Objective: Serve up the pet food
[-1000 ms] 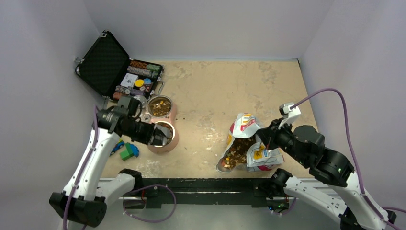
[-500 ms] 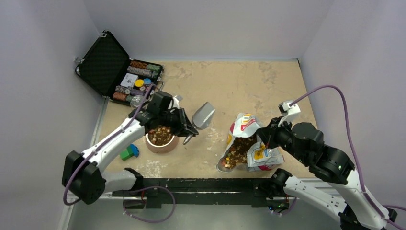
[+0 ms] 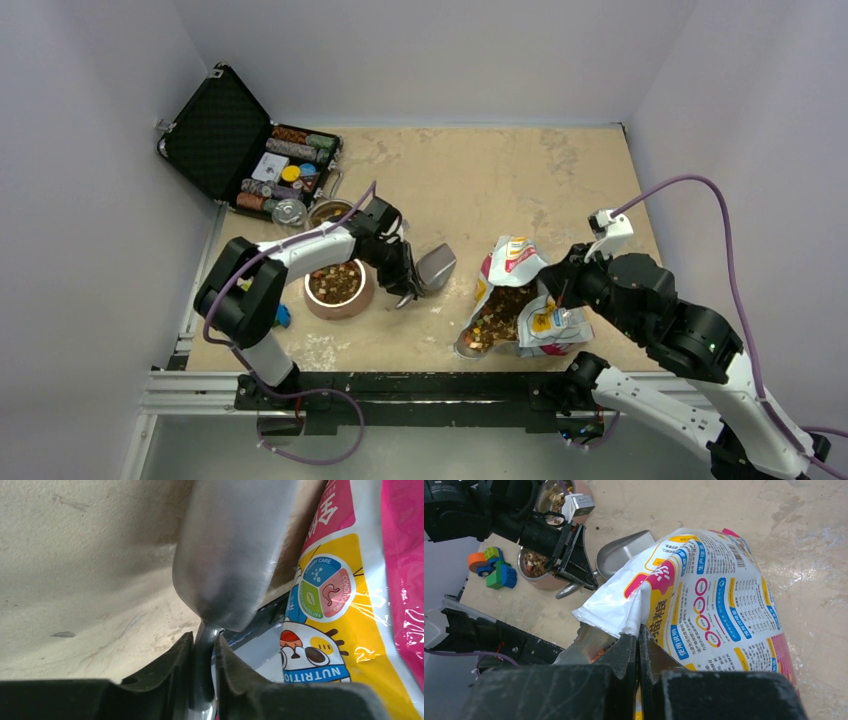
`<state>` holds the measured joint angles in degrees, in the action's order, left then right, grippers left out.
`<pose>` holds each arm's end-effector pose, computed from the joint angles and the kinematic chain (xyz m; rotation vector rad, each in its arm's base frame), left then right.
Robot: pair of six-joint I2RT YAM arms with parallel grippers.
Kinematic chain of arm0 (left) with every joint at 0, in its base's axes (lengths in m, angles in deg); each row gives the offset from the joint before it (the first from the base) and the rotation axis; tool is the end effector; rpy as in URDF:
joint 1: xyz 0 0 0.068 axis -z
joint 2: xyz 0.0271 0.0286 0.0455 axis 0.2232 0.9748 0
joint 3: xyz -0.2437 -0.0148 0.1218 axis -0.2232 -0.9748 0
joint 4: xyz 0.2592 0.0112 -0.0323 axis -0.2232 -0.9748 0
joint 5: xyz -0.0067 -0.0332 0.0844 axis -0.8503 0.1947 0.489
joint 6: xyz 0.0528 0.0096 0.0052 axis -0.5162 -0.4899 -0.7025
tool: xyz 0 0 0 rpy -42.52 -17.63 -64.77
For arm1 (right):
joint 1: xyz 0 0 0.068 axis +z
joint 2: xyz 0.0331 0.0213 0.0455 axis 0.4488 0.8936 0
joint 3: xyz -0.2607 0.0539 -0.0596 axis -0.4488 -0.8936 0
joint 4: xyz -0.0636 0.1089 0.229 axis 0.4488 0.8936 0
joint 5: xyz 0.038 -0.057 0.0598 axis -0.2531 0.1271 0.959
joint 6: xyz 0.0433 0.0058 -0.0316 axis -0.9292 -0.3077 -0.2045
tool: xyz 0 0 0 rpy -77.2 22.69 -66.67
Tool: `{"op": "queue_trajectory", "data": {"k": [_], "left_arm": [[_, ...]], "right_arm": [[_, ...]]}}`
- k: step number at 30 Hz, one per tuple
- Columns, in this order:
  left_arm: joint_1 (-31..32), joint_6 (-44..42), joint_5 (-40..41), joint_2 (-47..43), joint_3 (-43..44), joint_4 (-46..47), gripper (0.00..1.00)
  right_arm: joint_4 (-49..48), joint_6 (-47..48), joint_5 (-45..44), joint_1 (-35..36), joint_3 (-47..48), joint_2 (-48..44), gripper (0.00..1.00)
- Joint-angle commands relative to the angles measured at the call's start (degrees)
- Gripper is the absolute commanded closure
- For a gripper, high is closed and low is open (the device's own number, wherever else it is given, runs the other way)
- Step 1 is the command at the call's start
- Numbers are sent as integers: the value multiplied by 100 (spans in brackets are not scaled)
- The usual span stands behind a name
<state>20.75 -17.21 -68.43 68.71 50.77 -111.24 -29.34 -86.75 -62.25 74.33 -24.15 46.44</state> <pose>0.2516 -0.1901 0.1712 0.2875 -2.8636 0.9783 0.0611 0.0503 0.3893 -0.0758 2.0239 0.5689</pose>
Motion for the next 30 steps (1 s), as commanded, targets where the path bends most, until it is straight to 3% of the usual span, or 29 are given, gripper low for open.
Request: {"op": "queue_trajectory", "data": {"k": [1,6,7,11,14,17,19,22,25,30], "left_arm": [[-6,-566,267,-87,315,-476,63],[-7,-1184,976,-678,567,-1640,25],[-7,-1239,1102,-952,589,-1847,22],[21,-1467,1160,-1858,669,-2284,21],[193,-1788,506,-2330,863,-2096,27],[754,-2105,14,-2496,1271,-1764,23],[1197,-2203,355,-2405,1615,-1717,11],[1681,-2117,561,-1943,1982,-1648,3],[2194,-2281,716,-1414,2503,-1813,2],[3021,-2390,1724,-660,3404,-2163,7]], "right_arm": [[-263,-291,-230,-11,323,-89,100],[-242,-273,-163,-9,259,-38,100],[-256,-228,-151,-11,266,-5,100],[-328,28,-166,-11,319,173,100],[-328,151,-144,-11,446,336,100],[-389,267,-18,-12,459,387,100],[-401,304,29,-11,440,388,100],[-358,307,69,-11,426,373,100],[-369,317,58,-11,405,338,100],[-304,439,63,-11,577,440,100]]}}
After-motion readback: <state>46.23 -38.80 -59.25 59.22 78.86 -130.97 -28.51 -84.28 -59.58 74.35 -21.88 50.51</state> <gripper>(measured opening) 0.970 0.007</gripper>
